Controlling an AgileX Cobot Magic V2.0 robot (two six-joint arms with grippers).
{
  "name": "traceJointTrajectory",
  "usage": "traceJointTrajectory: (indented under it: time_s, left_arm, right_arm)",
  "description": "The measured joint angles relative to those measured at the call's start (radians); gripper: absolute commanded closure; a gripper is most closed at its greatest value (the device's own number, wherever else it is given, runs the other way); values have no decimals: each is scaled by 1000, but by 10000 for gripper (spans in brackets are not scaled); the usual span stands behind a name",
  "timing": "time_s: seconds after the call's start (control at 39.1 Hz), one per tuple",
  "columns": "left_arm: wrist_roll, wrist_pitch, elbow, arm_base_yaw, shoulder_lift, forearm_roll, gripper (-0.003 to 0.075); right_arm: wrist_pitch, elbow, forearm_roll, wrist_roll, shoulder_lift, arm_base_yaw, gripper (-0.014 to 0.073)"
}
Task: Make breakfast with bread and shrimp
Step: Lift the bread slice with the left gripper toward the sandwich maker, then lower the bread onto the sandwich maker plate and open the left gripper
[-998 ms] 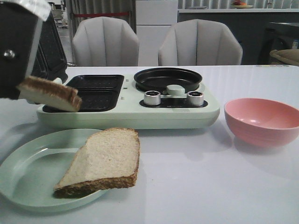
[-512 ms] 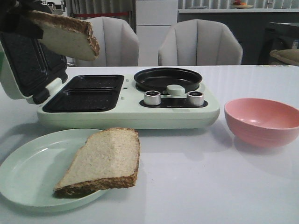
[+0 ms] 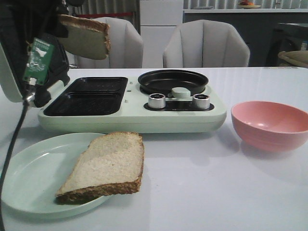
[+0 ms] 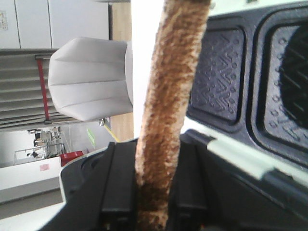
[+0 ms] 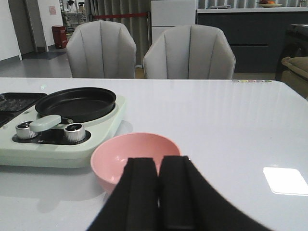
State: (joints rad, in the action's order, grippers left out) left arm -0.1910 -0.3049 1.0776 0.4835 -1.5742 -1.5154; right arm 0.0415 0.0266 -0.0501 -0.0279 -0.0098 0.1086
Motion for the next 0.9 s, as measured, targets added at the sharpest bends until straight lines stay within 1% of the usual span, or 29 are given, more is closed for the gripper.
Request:
traceJointTrajectory:
  time_s: [0.26, 0.41, 0.59, 0.9]
  left_arm:
    - [0, 28, 163, -40, -184, -6, 535]
    - [0, 87, 221, -65, -253, -8, 535]
    - [0, 113, 263, -90, -319, -13, 535]
    - [-1, 132, 276, -133, -395, 1, 531]
  right_arm:
    - [0, 0, 0, 0, 0, 0, 444]
    - [0, 0, 0, 0, 0, 0, 444]
    - [0, 0, 0, 0, 0, 0, 444]
    - [0, 0, 0, 0, 0, 0, 444]
